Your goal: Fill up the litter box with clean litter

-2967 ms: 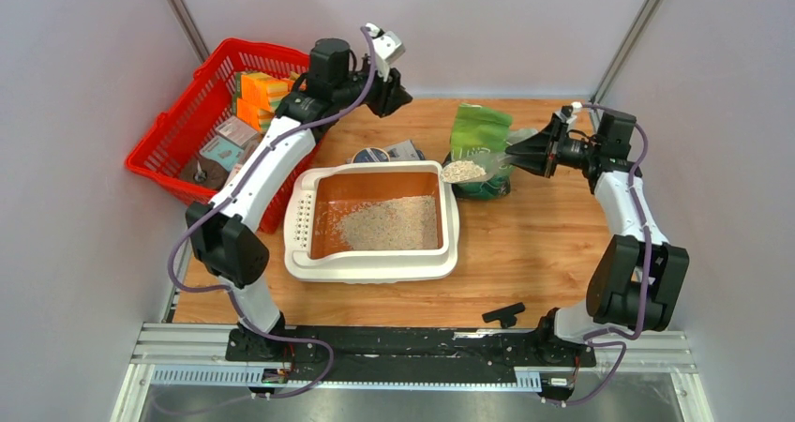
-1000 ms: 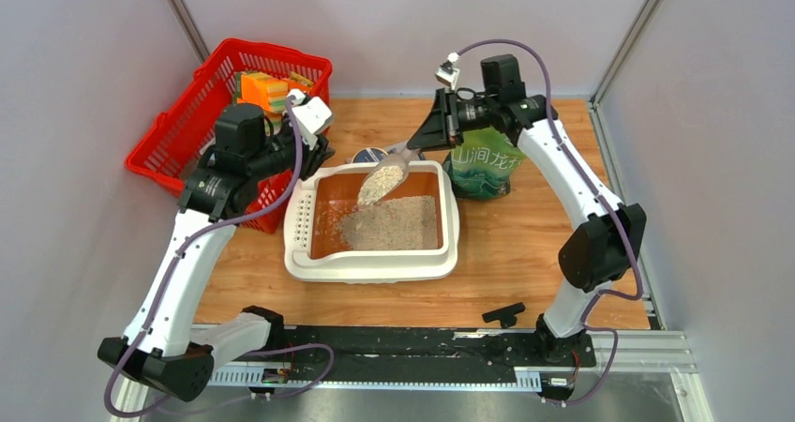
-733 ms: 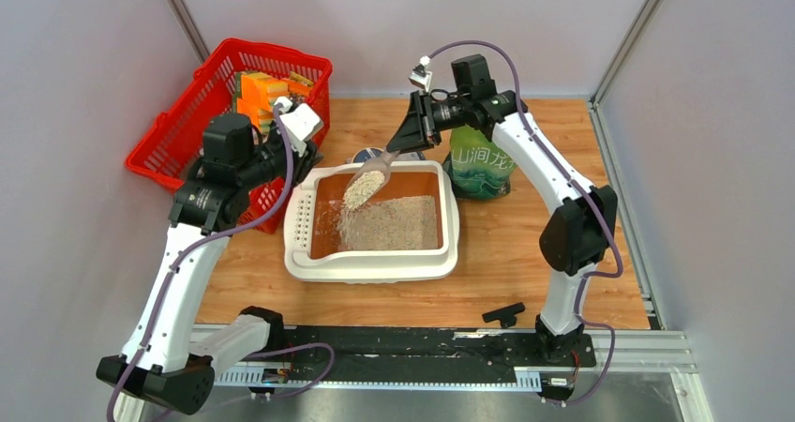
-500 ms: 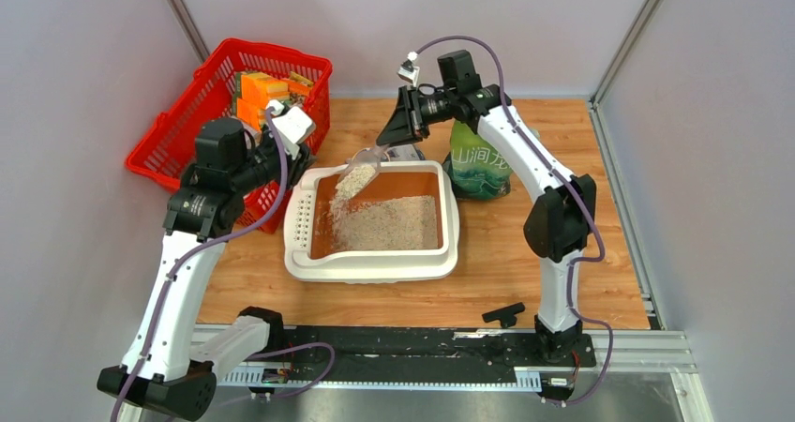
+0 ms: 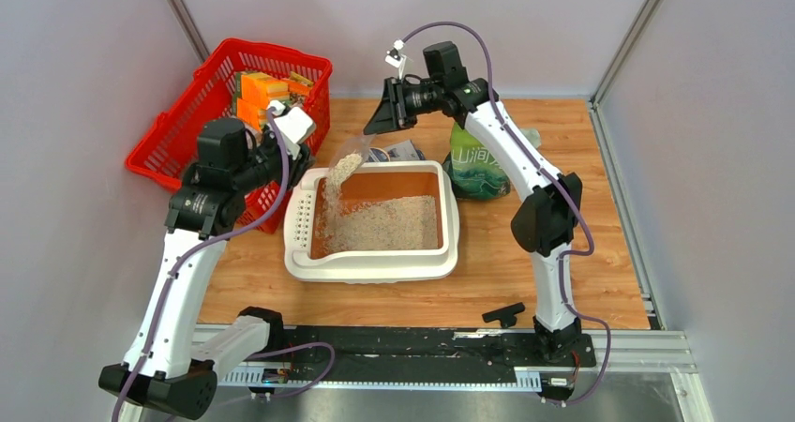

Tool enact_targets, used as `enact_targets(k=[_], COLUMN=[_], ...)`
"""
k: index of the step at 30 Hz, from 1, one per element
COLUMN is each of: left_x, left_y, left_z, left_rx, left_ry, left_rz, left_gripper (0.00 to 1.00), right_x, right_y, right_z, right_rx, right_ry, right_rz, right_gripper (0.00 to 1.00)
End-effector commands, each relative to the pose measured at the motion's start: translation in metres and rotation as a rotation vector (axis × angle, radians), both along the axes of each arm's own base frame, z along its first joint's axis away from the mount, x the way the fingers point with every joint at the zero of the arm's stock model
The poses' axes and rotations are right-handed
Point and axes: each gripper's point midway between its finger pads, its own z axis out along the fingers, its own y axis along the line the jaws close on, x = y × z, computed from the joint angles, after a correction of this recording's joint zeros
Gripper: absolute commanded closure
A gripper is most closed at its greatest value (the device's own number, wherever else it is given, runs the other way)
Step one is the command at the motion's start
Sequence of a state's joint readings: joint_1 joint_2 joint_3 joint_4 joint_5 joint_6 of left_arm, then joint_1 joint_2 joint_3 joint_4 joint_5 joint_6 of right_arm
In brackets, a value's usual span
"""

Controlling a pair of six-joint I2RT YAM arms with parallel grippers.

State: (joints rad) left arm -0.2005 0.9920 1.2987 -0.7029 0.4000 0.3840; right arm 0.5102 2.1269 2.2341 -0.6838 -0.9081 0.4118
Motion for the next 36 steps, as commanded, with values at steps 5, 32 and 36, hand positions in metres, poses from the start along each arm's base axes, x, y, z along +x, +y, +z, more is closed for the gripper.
enact_targets(k=[5,32,36], left_x=[0.008,0.09,0.115], left_y=[-0.005,-0.202,-0.253], left_z=[0.006,0.056,0.021], left_rx=[-0.022,-0.277,-0.263], left_ry=[-0.011,-0.01,0.053], left_rz=[-0.019,-0.595,-0.651], left_gripper=[0.56,0.49,0.47], right_x=[0.005,-0.009,-0.009], right_y=[-0.018,-0.286,-0.368], right_z=[0.029,0.208,0.176], right_rx=[-0.038,-0.174,-0.316], right_ry=[-0.223,-0.761,-0.732], right_rz=[-0.035,-0.762,-0.907], right_gripper=[1.0,1.0,1.0])
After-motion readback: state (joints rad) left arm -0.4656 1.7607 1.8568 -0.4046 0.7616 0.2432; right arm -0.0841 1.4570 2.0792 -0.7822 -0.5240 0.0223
